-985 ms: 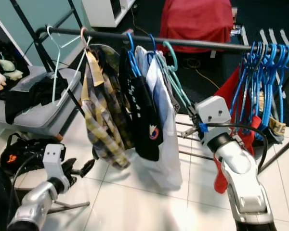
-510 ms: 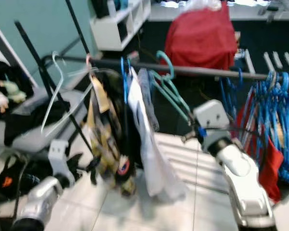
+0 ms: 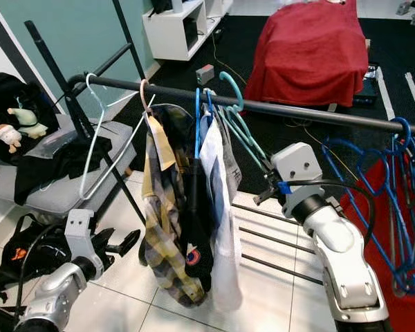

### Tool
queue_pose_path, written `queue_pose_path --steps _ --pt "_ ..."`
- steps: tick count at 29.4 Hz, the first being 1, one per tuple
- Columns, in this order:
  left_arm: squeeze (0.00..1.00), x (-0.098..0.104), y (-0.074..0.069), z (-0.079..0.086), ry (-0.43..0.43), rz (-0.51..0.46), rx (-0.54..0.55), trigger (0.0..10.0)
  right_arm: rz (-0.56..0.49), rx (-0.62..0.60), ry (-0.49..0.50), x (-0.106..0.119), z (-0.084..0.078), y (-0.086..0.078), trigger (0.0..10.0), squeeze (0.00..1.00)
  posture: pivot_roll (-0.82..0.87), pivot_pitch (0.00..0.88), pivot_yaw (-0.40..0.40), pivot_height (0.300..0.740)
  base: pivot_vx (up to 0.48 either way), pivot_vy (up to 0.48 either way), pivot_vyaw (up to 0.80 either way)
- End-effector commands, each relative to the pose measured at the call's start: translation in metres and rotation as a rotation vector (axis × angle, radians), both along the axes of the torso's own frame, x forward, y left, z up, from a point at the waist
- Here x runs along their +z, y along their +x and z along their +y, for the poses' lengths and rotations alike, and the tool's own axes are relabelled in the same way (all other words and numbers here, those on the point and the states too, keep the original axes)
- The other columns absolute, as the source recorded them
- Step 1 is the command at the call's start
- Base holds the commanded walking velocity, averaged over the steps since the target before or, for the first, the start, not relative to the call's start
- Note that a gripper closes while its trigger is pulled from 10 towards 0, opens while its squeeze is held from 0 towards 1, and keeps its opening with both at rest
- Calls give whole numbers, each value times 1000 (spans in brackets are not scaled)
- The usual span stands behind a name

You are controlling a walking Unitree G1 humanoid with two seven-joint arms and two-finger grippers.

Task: Hang hanger

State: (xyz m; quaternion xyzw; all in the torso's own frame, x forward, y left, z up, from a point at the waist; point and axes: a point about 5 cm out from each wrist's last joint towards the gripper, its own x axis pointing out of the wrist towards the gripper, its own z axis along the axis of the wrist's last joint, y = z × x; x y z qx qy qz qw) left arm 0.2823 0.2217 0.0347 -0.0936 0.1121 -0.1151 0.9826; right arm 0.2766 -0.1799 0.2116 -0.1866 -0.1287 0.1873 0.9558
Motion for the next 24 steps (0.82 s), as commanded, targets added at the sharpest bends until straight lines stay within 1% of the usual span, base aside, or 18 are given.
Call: queue_pose_path --steps 1,8,10,12,18,19,21,24 --pt "0 -4 -5 5 0 22 1 10000 -27 11 22 6 2 -4 10000 0 -88 125 85 740 0 0 0" --pt "0 -2 -4 2 -27 27 -52 10000 -34 -5 23 7 -1 -4 10000 0 -95 125 89 740 0 0 0" --pt "0 -4 -4 3 -26 61 -56 10000 -36 -13 22 7 -2 -4 10000 0 -95 122 89 740 0 0 0" --pt "0 -5 -4 3 -26 74 -54 10000 -37 -16 22 7 -3 -4 10000 0 -95 122 89 740 0 0 0" --pt "0 -8 -6 -9 -23 88 -153 10000 -14 -98 -10 1 -10 0 10000 0 -101 111 86 740 -326 0 0" --pt "0 -8 -6 -9 -23 88 -153 10000 -14 -98 -10 1 -10 0 10000 0 -101 111 86 740 -337 0 0" --pt "0 -8 -8 -14 -20 88 -200 10000 1 -118 -18 -3 -12 0 10000 0 -103 107 86 740 -343 0 0" --pt "0 -9 -9 -16 -15 91 -219 10000 13 -122 -36 -7 -11 -2 10000 0 -111 103 87 740 -345 0 0"
